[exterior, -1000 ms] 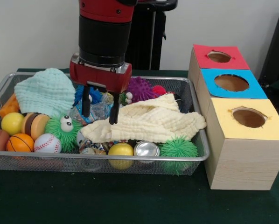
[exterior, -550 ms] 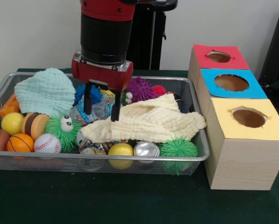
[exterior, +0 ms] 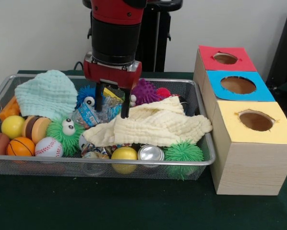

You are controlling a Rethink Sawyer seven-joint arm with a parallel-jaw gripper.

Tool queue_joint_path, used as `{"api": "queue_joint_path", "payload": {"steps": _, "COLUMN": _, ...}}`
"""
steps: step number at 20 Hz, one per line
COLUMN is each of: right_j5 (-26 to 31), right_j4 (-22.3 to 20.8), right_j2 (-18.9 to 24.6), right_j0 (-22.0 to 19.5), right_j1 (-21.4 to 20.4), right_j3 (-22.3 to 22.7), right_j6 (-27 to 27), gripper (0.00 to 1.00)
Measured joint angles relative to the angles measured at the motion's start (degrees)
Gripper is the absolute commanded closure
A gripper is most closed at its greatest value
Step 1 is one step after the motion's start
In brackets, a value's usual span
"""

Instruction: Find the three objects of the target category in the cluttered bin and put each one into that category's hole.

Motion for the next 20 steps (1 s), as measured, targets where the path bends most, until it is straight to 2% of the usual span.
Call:
{"api": "queue_joint_path", "payload": {"steps": 8, "right_j5": -2.58, "right_j4": 0.01, "right_j2": -0.19, "right_j0": 1.30, "right_j1": 0.12, "right_j3": 2.40, "right_j6": 0.00, "gripper": 0.00}}
{"api": "queue_joint_path", "payload": {"steps": 20, "right_j5": -6.65, "right_j4": 0.04, "right_j2": -1.12, "right_j0": 4.95, "right_j1": 3.35, "right_j3": 2.41, "right_j6": 0.00, "gripper": 0.00}}
